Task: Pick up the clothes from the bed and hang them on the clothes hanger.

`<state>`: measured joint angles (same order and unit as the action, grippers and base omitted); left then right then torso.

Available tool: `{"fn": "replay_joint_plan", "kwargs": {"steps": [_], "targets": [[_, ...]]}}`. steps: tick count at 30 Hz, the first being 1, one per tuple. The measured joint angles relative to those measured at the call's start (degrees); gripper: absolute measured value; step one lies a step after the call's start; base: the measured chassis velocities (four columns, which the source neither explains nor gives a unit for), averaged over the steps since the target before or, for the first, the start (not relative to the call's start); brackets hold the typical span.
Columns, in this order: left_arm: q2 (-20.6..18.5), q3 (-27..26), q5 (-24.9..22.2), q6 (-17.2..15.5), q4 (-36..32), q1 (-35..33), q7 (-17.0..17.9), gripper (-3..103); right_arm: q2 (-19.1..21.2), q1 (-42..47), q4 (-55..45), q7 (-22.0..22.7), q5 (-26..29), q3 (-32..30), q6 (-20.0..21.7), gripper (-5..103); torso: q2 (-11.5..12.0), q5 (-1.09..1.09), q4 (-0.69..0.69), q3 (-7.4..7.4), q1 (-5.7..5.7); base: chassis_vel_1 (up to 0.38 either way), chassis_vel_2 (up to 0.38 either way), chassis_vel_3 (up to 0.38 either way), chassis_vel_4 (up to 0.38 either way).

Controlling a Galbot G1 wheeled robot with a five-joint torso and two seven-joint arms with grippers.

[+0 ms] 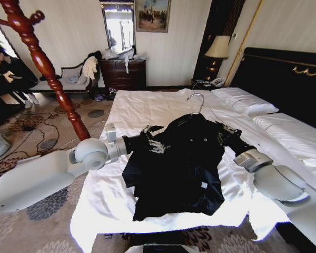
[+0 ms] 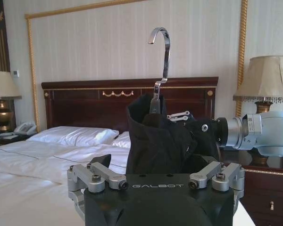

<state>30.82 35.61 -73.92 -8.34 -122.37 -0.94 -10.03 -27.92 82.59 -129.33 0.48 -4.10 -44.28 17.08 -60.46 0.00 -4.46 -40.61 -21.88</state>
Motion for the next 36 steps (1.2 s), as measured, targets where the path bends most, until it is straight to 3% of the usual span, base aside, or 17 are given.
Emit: {"fn": "replay_joint_plan", "kwargs": {"steps": [10,12,14,17,20,23,36], "targets": [[4.17,6.1,-0.34,-0.07,2.42,5.74,0.88,73,0.01,0.47,-0.4,-0.02,-0.19,-0.63,-0.22,16,0.0,0.0,0.0,0.0,0.0,0.0,0.0,0.0,0.0],[4.81,6.99,-0.41,-0.06,3.19,6.41,0.93,56,0.17,0.85,-0.45,-0.03,-0.2,-1.23,-0.52,16,0.0,0.0,0.0,0.0,0.0,0.0,0.0,0.0,0.0],[4.92,7.13,-0.45,-0.07,3.34,6.44,0.93,56,0.19,0.98,-0.45,-0.03,-0.24,-1.42,-0.64,16,0.0,0.0,0.0,0.0,0.0,0.0,0.0,0.0,0.0],[4.93,7.42,-0.59,-0.07,3.38,6.44,0.93,40,0.22,1.32,-0.51,-0.03,-0.39,-1.67,-0.97,16,0.0,0.0,0.0,0.0,0.0,0.0,0.0,0.0,0.0],[4.85,7.47,-0.74,-0.08,3.37,6.42,0.93,34,0.21,1.3,-0.57,-0.03,-0.43,-1.64,-1.05,16,0.0,0.0,0.0,0.0,0.0,0.0,0.0,0.0,0.0],[4.62,7.55,-1.39,-0.08,3.09,6.23,0.87,19,0.04,0.84,-0.69,-0.01,-0.41,-1.23,-1.07,17,0.0,0.0,0.0,0.0,0.0,0.0,0.0,0.0,0.0],[4.01,7.39,-2.49,-0.26,2.09,5.67,0.98,18,-0.23,0.76,-1.03,0.35,-0.49,-1.21,-1.64,17,0.0,0.0,0.0,0.0,0.0,0.0,0.0,0.0,0.0]]}}
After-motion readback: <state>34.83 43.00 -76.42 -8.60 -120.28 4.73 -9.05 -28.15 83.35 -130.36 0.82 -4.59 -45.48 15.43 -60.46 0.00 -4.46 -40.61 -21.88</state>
